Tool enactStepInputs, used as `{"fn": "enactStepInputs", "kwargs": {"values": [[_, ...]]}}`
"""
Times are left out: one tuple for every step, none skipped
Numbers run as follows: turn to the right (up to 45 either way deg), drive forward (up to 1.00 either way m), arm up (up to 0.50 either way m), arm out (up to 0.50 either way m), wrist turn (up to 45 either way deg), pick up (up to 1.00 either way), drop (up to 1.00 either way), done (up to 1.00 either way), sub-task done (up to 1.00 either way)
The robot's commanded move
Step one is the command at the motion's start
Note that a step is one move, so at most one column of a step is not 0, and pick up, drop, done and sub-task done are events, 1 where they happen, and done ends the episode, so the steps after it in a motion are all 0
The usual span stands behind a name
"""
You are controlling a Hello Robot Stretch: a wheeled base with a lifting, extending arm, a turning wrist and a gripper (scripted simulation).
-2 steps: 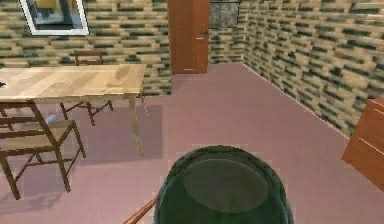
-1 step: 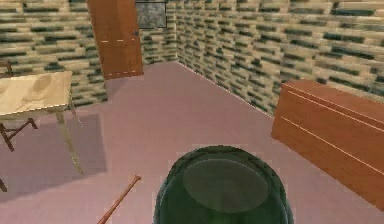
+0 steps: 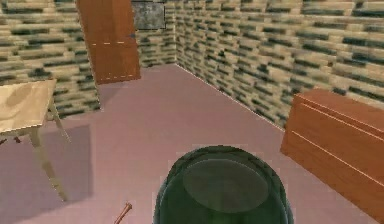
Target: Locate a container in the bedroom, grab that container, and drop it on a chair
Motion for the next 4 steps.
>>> {"fn": "enactStepInputs", "kwargs": {"values": [[-45.0,0.00,0.00,0.00,0.0,0.00,0.00,0.00,0.00],[-42.0,0.00,0.00,0.00,0.0,0.00,0.00,0.00,0.00],[0.0,0.40,0.00,0.00,0.0,0.00,0.00,0.00,0.00],[-12.0,0.00,0.00,0.00,0.0,0.00,0.00,0.00,0.00]]}}
